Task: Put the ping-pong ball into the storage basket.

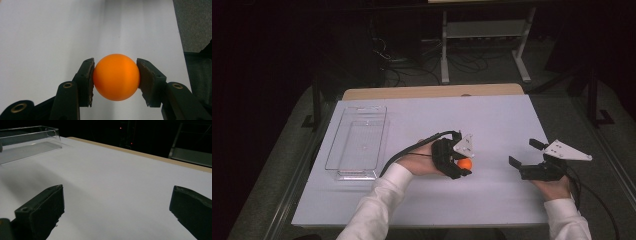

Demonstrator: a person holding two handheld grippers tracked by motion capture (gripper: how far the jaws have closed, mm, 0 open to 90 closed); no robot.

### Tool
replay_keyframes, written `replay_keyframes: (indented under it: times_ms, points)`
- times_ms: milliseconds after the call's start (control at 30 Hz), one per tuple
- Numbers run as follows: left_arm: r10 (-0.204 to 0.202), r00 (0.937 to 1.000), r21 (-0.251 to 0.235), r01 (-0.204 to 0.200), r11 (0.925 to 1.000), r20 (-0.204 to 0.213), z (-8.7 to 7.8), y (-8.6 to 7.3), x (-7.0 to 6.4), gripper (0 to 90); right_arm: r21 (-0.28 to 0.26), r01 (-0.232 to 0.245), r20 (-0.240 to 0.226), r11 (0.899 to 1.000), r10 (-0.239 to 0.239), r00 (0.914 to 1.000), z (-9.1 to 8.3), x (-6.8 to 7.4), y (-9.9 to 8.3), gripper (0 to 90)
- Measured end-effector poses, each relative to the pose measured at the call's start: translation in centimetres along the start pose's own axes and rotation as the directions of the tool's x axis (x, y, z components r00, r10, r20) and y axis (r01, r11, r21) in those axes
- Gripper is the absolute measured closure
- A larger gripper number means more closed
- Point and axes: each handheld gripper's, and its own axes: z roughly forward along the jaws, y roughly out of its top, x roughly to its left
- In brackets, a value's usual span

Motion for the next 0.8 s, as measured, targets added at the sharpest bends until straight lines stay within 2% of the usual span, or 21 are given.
replay_keyframes:
  times_ms: [200,300,800]
  points:
    - [0.007,0.9999,0.02,-0.007,0.9998,-0.009,-1.2,-0.2,0.2,50.7,-0.003,-0.004,0.0,1.0,0.004,1.0,0.0,0.0,0.0,0.0]
    - [-0.002,0.9998,0.014,0.003,0.9999,-0.018,-1.9,-0.4,0.4,50.7,-0.003,-0.005,0.0,1.0,0.005,1.0,0.0,0.0,0.0,0.0]
    - [-0.021,0.9989,0.049,0.023,0.9985,-0.041,-4.2,-1.6,1.1,50.7,-0.004,-0.006,0.001,1.0,0.006,1.0,-0.1,0.0,0.0,0.0]
